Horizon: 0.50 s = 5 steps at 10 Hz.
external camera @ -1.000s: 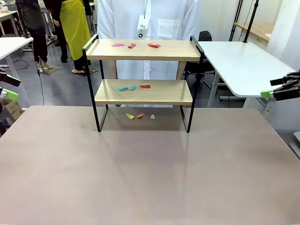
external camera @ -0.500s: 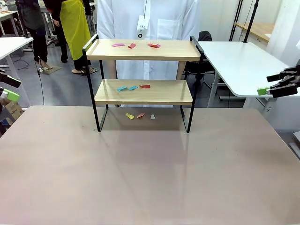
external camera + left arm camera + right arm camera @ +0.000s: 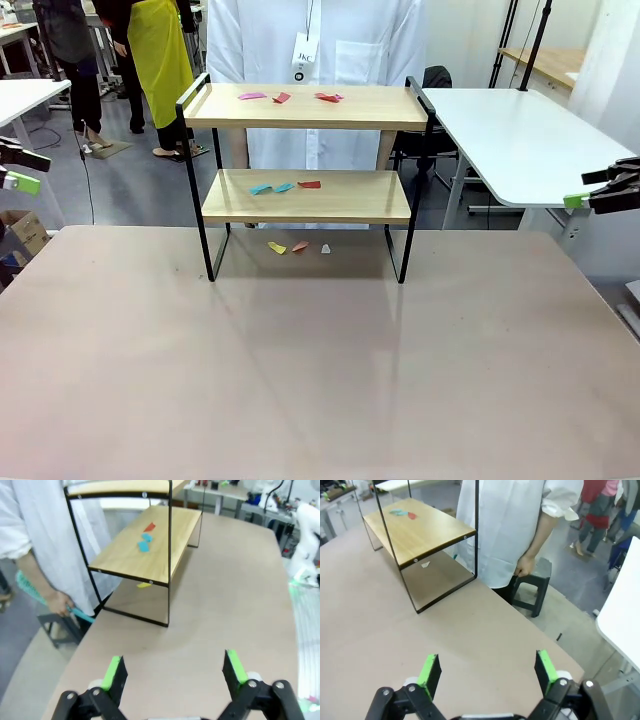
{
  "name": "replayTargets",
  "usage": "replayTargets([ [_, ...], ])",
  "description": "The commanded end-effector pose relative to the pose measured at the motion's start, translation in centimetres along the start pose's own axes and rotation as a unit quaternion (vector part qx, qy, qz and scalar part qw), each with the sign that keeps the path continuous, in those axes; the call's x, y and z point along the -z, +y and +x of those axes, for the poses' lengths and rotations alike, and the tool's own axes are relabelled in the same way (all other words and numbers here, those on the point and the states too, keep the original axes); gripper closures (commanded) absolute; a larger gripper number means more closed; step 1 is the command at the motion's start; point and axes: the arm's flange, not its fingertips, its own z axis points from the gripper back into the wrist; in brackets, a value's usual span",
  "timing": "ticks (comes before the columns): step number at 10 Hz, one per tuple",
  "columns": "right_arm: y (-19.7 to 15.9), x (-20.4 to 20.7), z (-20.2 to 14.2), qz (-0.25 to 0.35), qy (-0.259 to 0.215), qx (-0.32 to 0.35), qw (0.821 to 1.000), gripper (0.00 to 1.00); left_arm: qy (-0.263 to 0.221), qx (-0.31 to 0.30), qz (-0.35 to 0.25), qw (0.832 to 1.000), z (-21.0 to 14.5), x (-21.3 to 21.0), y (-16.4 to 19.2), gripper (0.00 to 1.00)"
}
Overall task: Clean the shelf.
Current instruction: Pick up the Duster handed by the human.
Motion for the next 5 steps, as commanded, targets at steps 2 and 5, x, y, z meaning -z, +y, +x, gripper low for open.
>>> replayTargets([
  [2, -4.8, 2.9, -1.1, 0.042, -0.058, -0.025, 0.997, 0.0, -0.051, 0.04, -0.037, 0.997, -2.2, 0.2, 4.6, 0.0],
  [5, -7.5, 4.9, -2.4, 0.073, -0.076, -0.026, 0.994, 0.0, -0.085, 0.05, -0.046, 0.994, -5.2, 1.1, 7.1, 0.0],
])
